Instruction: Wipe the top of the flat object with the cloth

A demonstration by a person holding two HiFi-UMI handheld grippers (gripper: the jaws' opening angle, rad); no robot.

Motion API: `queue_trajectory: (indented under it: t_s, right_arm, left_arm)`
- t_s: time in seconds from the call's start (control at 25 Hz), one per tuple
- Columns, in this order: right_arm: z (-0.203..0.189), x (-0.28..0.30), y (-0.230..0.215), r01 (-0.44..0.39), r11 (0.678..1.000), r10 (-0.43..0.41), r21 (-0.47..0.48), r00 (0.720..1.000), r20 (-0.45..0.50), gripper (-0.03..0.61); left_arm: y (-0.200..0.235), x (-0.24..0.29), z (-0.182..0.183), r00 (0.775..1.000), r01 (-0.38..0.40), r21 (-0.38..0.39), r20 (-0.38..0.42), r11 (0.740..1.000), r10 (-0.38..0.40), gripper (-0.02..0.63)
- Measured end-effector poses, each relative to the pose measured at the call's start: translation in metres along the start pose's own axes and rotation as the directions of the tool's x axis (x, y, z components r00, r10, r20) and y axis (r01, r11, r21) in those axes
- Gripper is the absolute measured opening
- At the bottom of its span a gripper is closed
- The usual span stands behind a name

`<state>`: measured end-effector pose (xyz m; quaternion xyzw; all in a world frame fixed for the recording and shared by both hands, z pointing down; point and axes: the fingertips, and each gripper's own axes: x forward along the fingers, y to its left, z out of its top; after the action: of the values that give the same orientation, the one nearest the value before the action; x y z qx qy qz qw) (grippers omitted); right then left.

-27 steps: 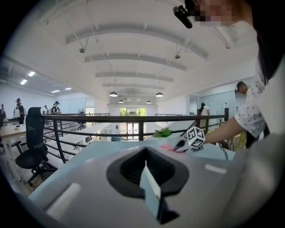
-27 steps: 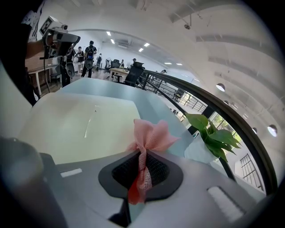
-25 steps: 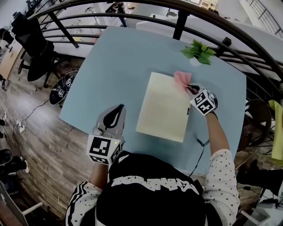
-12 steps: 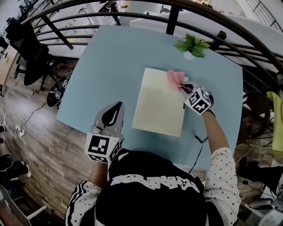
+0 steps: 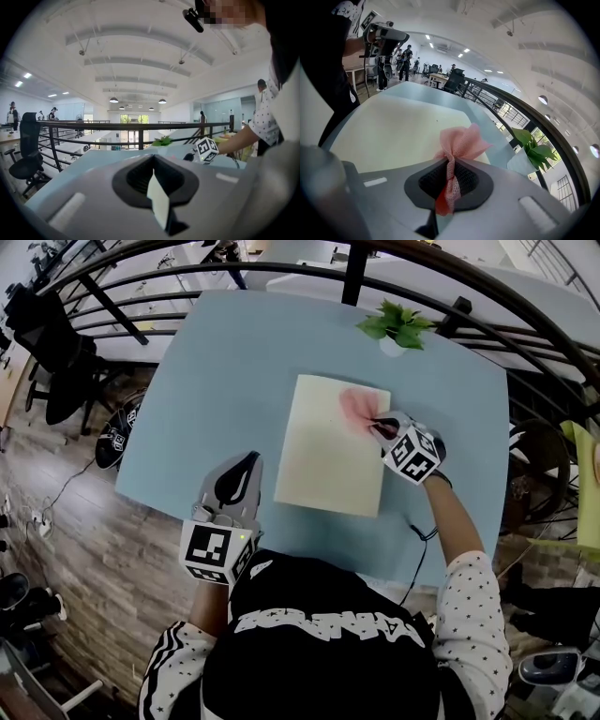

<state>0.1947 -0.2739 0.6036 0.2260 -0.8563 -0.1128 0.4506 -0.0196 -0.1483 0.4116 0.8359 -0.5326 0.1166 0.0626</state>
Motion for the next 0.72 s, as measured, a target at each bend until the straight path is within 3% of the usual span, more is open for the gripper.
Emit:
queue_trajectory:
  t_s: [0.24,0.72]
  right_arm:
    - [0.002,-0.007,0.017,-0.008,1.0,0.008,-0.01,1.0,0.001,0.008]
    - [0.009,-0.027,0.05,0.001,0.996,-0.007,0.086,0.998,0.066,0.008]
  left_arm:
    - [-0.004,-0.002,0.002,1.0,0.025,0.004,0.01,1.0,-0.025,0.0]
    - [0.0,0.0,0.014,0.993,0.114,0.025,0.007,0.993,-0.114,0.0]
